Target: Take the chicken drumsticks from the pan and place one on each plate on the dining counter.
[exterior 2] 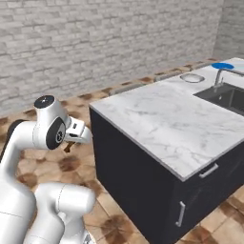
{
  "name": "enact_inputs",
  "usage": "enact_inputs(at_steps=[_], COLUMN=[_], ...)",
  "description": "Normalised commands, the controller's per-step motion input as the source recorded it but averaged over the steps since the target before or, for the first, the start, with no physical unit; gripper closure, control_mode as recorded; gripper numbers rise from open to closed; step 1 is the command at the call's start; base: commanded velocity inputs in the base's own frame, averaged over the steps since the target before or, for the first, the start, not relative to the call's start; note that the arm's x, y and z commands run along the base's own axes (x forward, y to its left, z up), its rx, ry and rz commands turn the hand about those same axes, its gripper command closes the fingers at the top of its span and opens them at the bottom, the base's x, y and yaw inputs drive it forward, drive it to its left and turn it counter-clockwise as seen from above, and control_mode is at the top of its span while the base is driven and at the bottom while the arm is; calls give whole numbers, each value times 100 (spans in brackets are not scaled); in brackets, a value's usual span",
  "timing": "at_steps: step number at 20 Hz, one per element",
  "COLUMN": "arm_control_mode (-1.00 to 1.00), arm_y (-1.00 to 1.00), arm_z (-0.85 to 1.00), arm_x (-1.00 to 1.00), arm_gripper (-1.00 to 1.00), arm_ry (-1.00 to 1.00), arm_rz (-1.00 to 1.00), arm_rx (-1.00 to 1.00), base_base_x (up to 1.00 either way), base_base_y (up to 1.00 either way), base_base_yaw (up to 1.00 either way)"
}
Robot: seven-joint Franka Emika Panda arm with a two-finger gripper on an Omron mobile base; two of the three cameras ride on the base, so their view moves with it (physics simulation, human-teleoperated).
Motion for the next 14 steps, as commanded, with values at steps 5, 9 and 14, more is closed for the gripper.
enact_inputs(at_steps=[5, 9, 14], arm_control_mode=[100, 100, 100], arm_y=[0, 0, 0], arm_z=[0, 0, 0], arm_x=[0, 0, 0], arm_gripper=[100, 100, 100], arm_ry=[0, 0, 0], arm_rz=[0, 0, 0], arm_rx=[0, 0, 0], base_base_x=[44, 44, 42], base_base_y=[89, 89, 88], base_base_yaw=[-35, -35, -36])
